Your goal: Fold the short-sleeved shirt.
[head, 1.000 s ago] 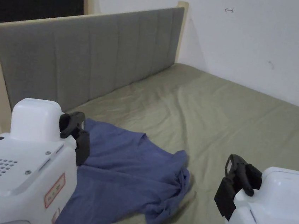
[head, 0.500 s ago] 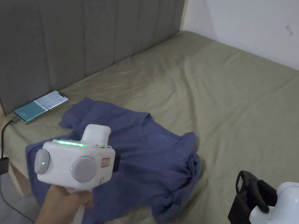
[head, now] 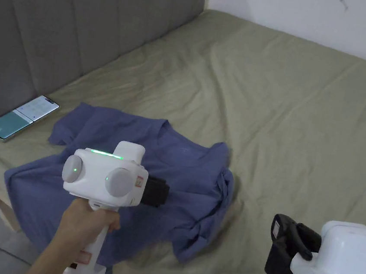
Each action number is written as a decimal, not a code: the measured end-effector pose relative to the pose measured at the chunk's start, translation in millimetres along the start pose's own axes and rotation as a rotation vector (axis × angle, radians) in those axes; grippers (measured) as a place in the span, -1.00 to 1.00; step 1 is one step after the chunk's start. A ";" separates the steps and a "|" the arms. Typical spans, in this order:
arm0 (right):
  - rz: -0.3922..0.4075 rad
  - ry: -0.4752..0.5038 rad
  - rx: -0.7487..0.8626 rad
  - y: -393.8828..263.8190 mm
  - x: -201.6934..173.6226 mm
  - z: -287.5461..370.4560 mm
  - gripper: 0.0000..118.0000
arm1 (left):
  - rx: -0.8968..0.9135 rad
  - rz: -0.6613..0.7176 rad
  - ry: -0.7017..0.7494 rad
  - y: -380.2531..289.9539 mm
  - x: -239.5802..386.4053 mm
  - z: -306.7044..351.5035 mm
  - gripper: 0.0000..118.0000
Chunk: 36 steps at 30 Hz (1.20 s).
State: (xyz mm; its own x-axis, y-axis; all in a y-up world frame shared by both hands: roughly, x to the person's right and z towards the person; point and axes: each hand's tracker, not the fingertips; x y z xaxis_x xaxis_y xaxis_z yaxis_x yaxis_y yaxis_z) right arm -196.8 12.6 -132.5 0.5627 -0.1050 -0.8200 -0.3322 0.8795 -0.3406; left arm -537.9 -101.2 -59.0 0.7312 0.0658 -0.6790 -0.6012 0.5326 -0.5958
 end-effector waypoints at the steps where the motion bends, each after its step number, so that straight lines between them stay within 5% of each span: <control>1: 0.001 0.001 -0.004 -0.7 1.2 -0.3 -1.00 | -0.048 0.012 0.006 0.1 1.8 -7.0 0.86; 3: -0.001 -0.005 -0.014 -1.7 3.5 -0.5 -1.00 | 0.006 0.011 0.049 -6.2 6.5 -10.1 0.71; 4: -0.005 -0.008 -0.016 -2.2 5.3 -0.8 -1.00 | 0.015 0.019 0.055 -6.3 7.8 -7.6 0.45; 5: -0.014 -0.010 -0.019 -2.5 7.7 -1.0 -1.00 | 0.019 0.021 0.064 -4.6 7.5 -3.6 -0.09; 6: -0.024 -0.012 -0.022 -3.0 9.4 -1.2 -1.00 | 0.057 0.055 0.082 -2.7 5.3 2.1 -0.41; 8: -0.048 -0.016 -0.030 -4.6 13.0 -2.5 -1.00 | 0.074 0.130 0.116 0.2 -3.8 8.6 -0.57; 9: -0.057 -0.016 -0.035 -5.4 14.3 -3.0 -1.00 | 0.048 0.146 0.141 1.8 -9.5 5.8 -0.92; 14: -0.064 -0.014 -0.043 -8.2 16.7 -2.2 -1.00 | 0.025 0.160 0.039 6.6 -27.3 9.7 -0.94; 23: -0.090 -0.048 -0.011 -2.3 33.3 17.9 -1.00 | 0.084 0.423 -0.133 22.2 -56.1 48.0 -0.96; 28: -0.130 -0.078 0.040 5.4 50.1 37.8 -1.00 | 0.205 0.328 -0.154 56.0 -40.0 112.4 -0.96; 36: -0.187 -0.149 0.144 18.8 81.3 81.1 -1.00 | 0.421 0.162 -0.401 122.9 55.1 230.8 -0.96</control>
State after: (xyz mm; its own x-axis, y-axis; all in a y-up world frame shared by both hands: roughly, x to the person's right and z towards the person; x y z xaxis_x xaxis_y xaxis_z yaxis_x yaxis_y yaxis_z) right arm -96.0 58.3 -168.3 0.7125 -0.2118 -0.6689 -0.1072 0.9093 -0.4021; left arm -497.1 162.6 -70.6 0.7547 0.4431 -0.4837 -0.5954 0.7723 -0.2215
